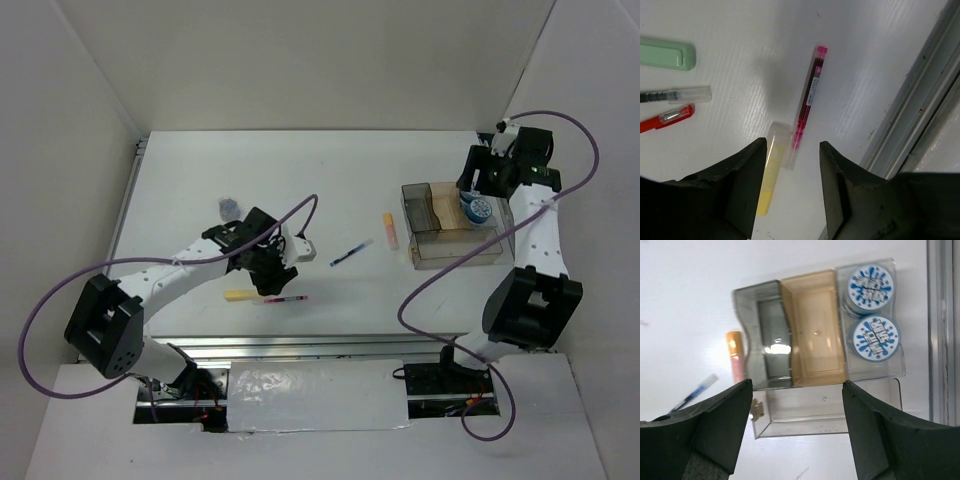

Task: Sort the stationery into containers
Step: Pick up the pen from the corner of the board.

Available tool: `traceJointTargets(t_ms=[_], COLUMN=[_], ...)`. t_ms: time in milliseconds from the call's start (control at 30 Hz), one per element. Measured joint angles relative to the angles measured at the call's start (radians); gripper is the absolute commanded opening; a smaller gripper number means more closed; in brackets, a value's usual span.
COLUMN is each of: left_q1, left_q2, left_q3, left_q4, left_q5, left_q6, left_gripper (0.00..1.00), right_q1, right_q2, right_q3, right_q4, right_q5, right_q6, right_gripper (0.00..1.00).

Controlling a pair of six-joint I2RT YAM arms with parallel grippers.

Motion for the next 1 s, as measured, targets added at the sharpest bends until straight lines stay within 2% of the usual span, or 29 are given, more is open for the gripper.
traceJointTargets(t_ms=[333,833,1000], left_q1=[-0.057,-0.074,-0.080], left_q2=[0.157,0.175,0.193], left_q3=[0.000,-0.064,-0.074], left_q4=[0.049,0.105,0.120], left_q5=[-0.126,-0.120,-0.104], left_q6=[0.029,0.074,0.071], left_gripper=[0.51,0.49,0.45], right_q1=[-0.019,-0.020,-0.020], right_q2=[-0.154,-0.187,-0.232], right_q3=[0.038,0.038,0.038], right_q4=[-0.091,-0.158,-0.163], right_q5=[-0.170,-0.310,-0.371], right_q6=[-0.039,-0.076,-0.111], right_gripper=[0.78,0.78,0.77])
